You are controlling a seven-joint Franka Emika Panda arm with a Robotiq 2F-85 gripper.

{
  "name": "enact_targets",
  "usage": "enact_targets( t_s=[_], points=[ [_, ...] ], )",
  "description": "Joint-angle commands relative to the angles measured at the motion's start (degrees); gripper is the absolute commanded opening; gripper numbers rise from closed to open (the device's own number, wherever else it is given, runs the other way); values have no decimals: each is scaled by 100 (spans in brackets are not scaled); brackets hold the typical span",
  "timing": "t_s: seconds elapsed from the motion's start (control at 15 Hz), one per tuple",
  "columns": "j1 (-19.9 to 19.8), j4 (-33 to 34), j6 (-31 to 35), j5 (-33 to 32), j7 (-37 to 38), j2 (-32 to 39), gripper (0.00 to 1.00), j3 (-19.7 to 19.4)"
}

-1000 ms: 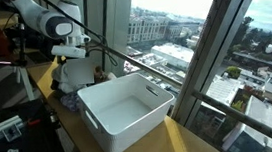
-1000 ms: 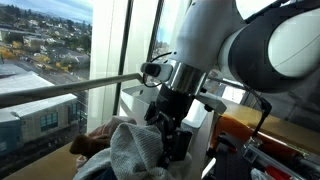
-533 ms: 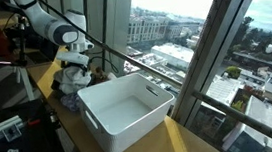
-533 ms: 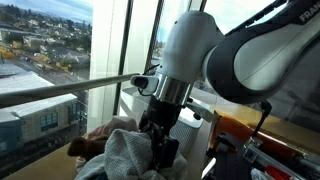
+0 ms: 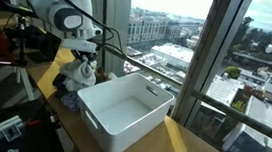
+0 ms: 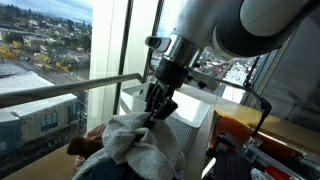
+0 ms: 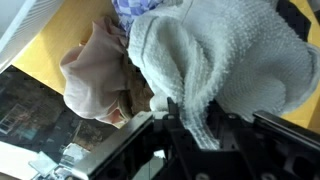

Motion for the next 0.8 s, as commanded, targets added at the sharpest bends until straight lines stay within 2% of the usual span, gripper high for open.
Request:
enact_targets(
  t_s=[0.0, 0.07, 0.2, 0.47, 0.67, 0.73],
  points=[
    [-431, -616, -178, 620, -610, -1114, 5, -103],
    [-503, -715, -205, 781, -793, -1338, 0, -253],
    [-586, -873, -261, 957, -1076, -1694, 0, -655],
    [-659, -993, -366, 820, -1347, -2030, 0, -1507],
    [-619, -1031, -426, 735, -1363, -2103, 0, -1845],
    [-568, -1082, -472, 788, -1433, -2152, 23, -1884]
  ],
)
